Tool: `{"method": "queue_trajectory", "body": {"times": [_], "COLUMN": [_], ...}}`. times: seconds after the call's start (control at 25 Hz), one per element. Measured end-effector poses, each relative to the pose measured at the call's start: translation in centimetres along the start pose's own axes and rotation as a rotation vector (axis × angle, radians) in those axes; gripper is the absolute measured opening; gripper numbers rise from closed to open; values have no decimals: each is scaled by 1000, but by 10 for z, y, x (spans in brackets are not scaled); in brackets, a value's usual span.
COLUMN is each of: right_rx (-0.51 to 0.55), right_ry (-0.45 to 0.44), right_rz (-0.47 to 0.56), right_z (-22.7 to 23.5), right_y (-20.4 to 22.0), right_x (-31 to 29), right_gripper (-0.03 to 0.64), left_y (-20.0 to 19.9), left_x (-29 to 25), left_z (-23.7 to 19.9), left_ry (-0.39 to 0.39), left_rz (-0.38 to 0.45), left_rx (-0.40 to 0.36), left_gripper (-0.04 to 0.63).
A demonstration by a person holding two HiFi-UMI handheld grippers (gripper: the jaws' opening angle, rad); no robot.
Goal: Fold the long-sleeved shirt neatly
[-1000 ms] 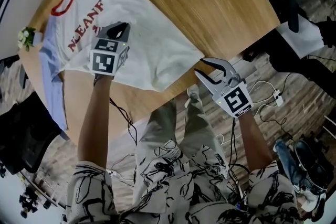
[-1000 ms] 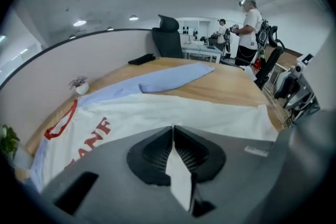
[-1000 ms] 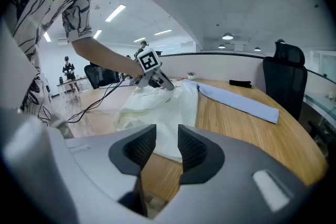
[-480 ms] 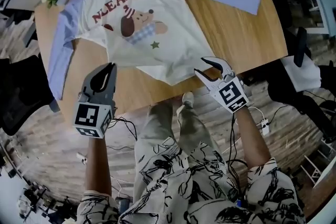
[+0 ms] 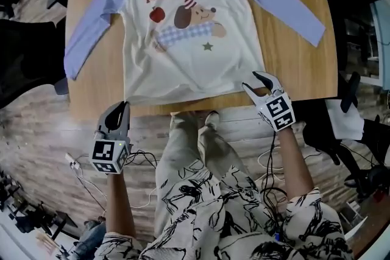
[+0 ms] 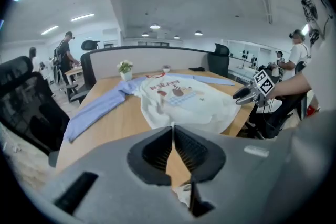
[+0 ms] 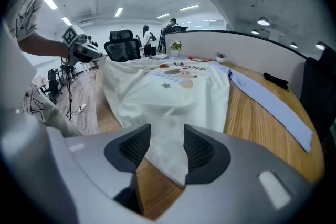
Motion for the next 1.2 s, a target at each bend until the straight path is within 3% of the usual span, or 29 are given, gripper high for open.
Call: {"method": "queue_trajectory", "body": {"times": [0.12, 0.24, 0.44, 0.6, 0.76, 0.92, 0.96, 1.04, 1.08, 1.2], "right_rx": [-2, 9, 55, 106, 83, 58, 52, 42, 39, 45], "right_ry": [0, 4, -35, -75, -93, -93, -96, -103, -109, -139], "right_rz": [-17, -25, -21, -97, -118, -108, -98, -67, -45, 41], "right_z": [0, 2, 3, 2, -2, -1, 0, 2, 2, -4], "right_y": [4, 6, 5, 22, 35, 32, 27, 11, 0, -48], "right_x": [-3, -4, 12, 15, 18, 17, 18, 21, 22, 19], "right_gripper": [215, 214, 229, 229, 229, 229, 230, 232, 236, 239], "left_y": [40, 61, 78, 89, 107, 108, 108, 109, 108, 103], "left_x": [-2, -9, -13, -14, -12, -12, -12, -8, -2, 23], "left_z": [-3, -10, -22, -25, -25, -27, -26, -24, -24, -36], "left_ry": [-34, -54, -51, -38, -47, -56, -58, -53, -61, -136], "left_rz": [-31, -36, -29, -39, -70, -41, -34, -20, -8, 41], "left_rx": [62, 68, 76, 62, 73, 93, 97, 124, 141, 200], "left_gripper": [23, 23, 23, 23, 23, 28, 48, 257, 296, 321]}}
Point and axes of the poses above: the fingertips, and each gripper's own axes: x backward along the fingers, z to its right, y out of its underside, the point moved 5 cm from there along x, backward along the fingers, and after that the axes turned 6 degrees about y, right-handed, at the moved point
